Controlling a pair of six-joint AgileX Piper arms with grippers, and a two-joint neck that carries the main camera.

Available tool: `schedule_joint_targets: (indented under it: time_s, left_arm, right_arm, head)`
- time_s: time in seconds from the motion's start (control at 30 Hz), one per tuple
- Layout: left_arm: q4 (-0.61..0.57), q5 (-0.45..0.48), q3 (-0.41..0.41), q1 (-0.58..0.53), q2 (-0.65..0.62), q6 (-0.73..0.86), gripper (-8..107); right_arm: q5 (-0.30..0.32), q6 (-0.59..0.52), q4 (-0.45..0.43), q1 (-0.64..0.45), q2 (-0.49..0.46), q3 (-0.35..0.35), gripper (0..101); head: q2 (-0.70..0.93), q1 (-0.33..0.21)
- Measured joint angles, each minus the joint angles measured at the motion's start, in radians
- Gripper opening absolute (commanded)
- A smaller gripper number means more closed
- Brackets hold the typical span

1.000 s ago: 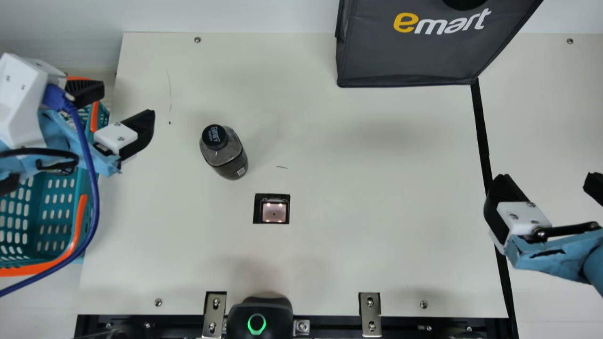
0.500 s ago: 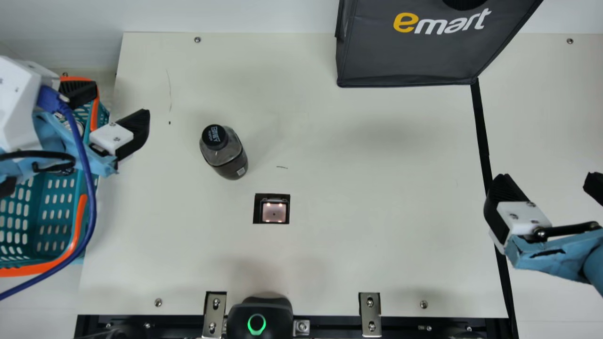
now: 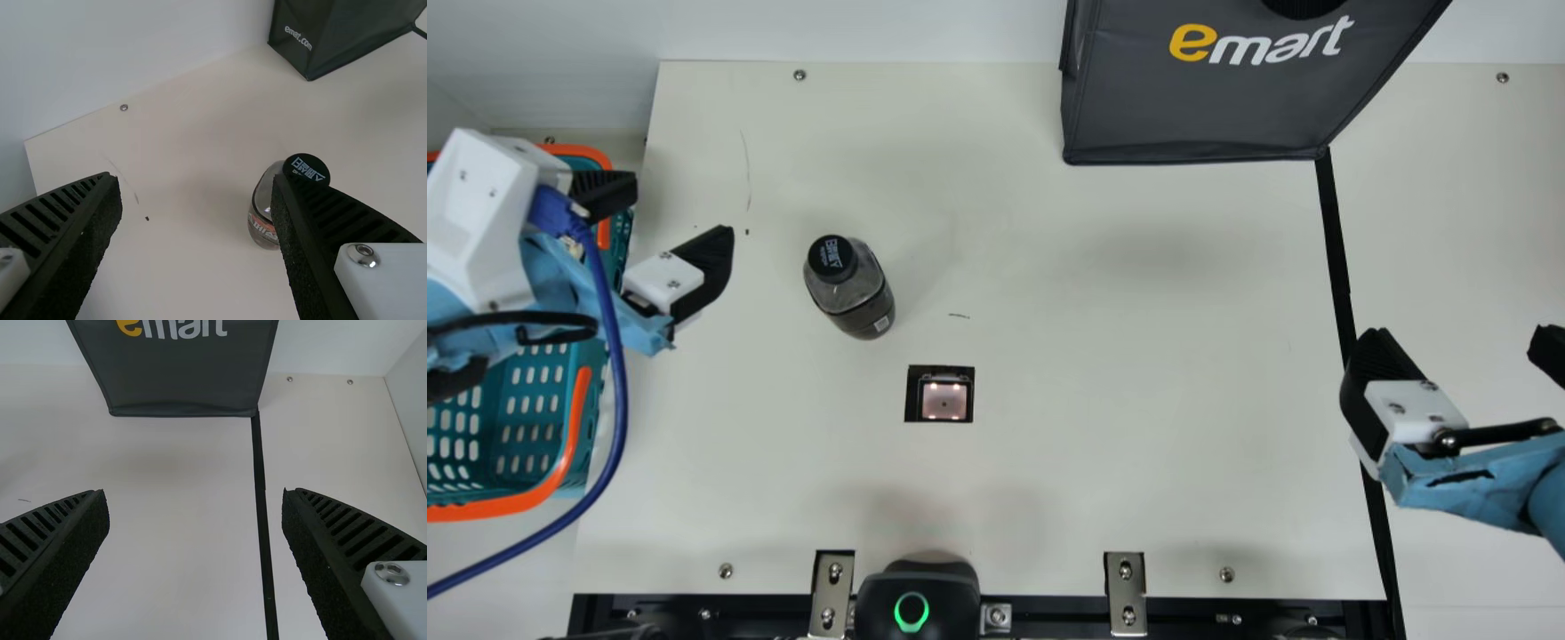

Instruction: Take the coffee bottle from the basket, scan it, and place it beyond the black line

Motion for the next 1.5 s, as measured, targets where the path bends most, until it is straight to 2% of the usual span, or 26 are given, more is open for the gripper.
schedule_joint_targets:
  time_s: [0.37, 0.6, 0.83, 1.1, 1.5]
  left_arm:
    - [0.1, -0.078, 0.009, -0.15, 0.021, -0.126, 90]
    - [0.184, -0.114, -0.017, -0.235, 0.062, -0.22, 90]
    - [0.284, -0.107, -0.063, -0.293, 0.103, -0.323, 90]
    - [0.395, -0.058, -0.118, -0.348, 0.134, -0.44, 90]
    - [0.501, -0.003, -0.195, -0.422, 0.204, -0.587, 90]
  right_arm:
    - [0.001, 0.0, 0.0, 0.0, 0.0, 0.0, 91]
    - [0.001, 0.0, 0.0, 0.0, 0.0, 0.0, 91]
    - [0.001, 0.0, 0.0, 0.0, 0.0, 0.0, 91]
    - [0.001, 0.0, 0.0, 0.0, 0.0, 0.0, 91]
    - [0.0, 0.0, 0.0, 0.0, 0.0, 0.0, 91]
  head:
    - [0.0, 0.0]
    - [0.0, 0.0]
    - [0.0, 0.0]
    - [0.0, 0.0]
    - [0.0, 0.0]
